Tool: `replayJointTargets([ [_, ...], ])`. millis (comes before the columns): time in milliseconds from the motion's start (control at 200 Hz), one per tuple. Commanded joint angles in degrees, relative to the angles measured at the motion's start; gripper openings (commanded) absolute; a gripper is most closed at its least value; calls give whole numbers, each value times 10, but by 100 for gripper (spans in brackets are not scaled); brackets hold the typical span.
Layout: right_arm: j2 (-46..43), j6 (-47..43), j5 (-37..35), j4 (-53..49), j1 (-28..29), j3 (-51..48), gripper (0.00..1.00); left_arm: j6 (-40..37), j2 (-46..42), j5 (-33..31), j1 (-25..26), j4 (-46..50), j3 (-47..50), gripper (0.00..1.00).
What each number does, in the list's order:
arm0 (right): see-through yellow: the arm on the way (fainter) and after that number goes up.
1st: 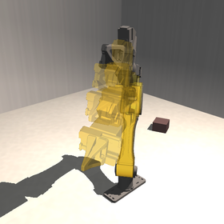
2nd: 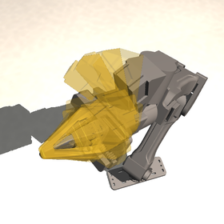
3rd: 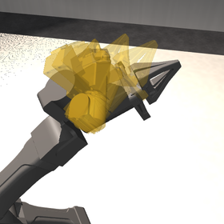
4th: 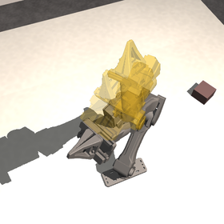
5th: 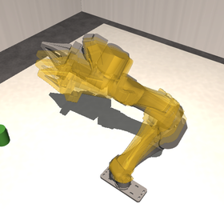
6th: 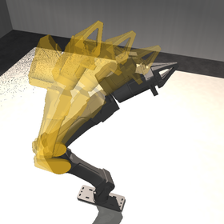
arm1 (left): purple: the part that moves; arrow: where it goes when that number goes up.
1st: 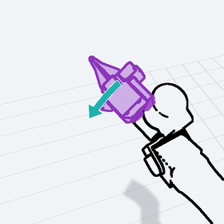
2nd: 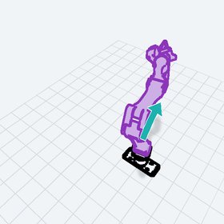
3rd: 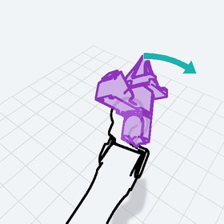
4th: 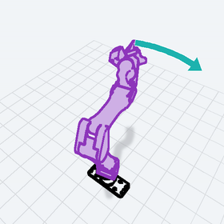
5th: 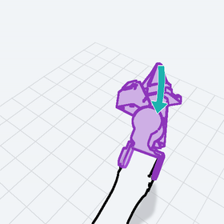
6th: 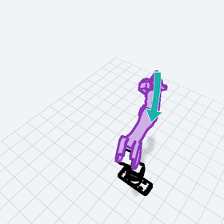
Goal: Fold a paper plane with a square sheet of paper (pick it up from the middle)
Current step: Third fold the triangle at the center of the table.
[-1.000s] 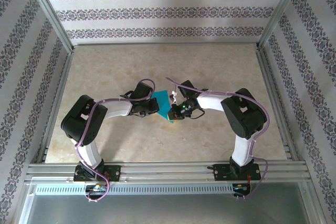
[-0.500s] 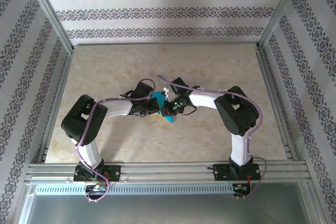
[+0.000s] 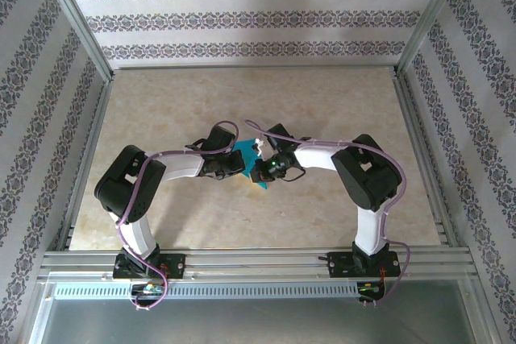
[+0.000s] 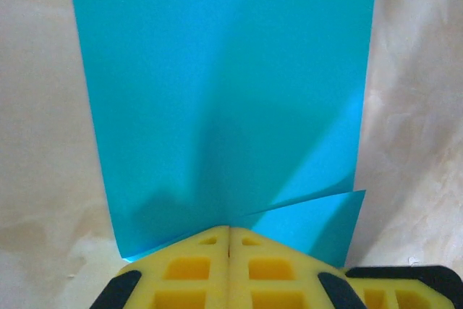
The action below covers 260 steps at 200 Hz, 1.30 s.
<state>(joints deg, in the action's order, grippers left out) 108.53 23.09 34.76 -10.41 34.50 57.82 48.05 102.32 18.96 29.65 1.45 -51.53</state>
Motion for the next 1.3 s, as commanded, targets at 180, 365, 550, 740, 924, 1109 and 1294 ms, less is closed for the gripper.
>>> replayJointTargets([
  [180,-102,0,-1,-25,-33,-132,4,-7,32,-27,2,76,-2,1],
  [365,-175,-6,-32,9,-35,-137,9,-4,4,10,2,76,-45,7],
  [550,-224,21,-85,62,-36,-138,25,30,-69,13,-6,64,-51,25],
  [740,-186,23,-78,78,-32,-103,30,72,-135,6,-41,22,30,41],
  [924,-133,22,-64,77,-5,-56,28,105,-147,43,-67,-40,99,45],
  [1109,-59,31,-81,61,-4,-7,27,118,-129,57,-67,-54,105,47],
  [1294,-13,40,-87,38,-9,24,26,135,-107,78,-67,-69,103,47],
])
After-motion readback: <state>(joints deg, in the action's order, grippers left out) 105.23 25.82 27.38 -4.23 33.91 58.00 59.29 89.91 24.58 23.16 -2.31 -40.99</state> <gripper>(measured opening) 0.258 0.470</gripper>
